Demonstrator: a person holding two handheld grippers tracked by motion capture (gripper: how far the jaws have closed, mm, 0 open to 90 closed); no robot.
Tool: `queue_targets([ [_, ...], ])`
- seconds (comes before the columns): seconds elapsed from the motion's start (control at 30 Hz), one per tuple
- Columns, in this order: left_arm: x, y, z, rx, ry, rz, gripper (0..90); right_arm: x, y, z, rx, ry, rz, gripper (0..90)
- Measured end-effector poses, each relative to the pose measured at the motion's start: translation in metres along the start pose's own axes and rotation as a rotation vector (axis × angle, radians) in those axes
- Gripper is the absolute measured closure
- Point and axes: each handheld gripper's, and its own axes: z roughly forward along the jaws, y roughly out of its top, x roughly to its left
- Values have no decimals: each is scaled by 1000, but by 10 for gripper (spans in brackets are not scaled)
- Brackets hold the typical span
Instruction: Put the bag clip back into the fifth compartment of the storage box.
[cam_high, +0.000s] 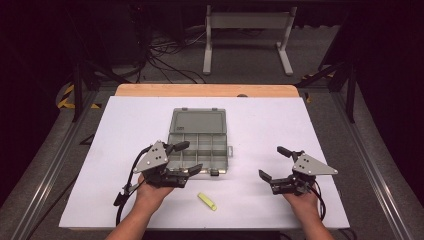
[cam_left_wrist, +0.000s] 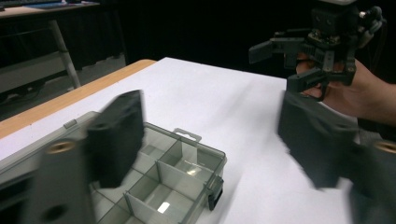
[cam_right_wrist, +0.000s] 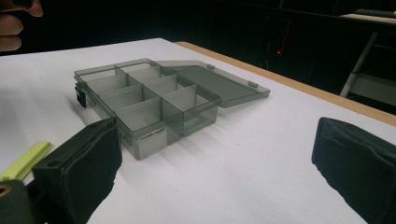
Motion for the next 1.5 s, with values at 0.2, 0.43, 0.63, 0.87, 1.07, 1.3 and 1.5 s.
queue_targets([
  [0.2,-3,3,1,75,-52,-14,769,0,0,0,2,2,1,23],
  [0.43,-9,7,8,183,-68,30,899,0,0,1,8,5,-1,23],
  [0.63,-13,6,26,361,-118,53,899,0,0,1,11,6,-3,23],
  [0.87,-18,-2,47,555,-125,74,898,1,-1,2,12,9,-3,24],
  [1.07,-16,-10,58,669,-152,43,898,0,-1,2,16,12,0,24],
  [1.3,-18,-15,66,712,-184,43,898,1,-1,3,26,18,1,25],
  [1.5,-19,-22,73,750,-216,38,898,1,-1,3,26,19,-4,26],
])
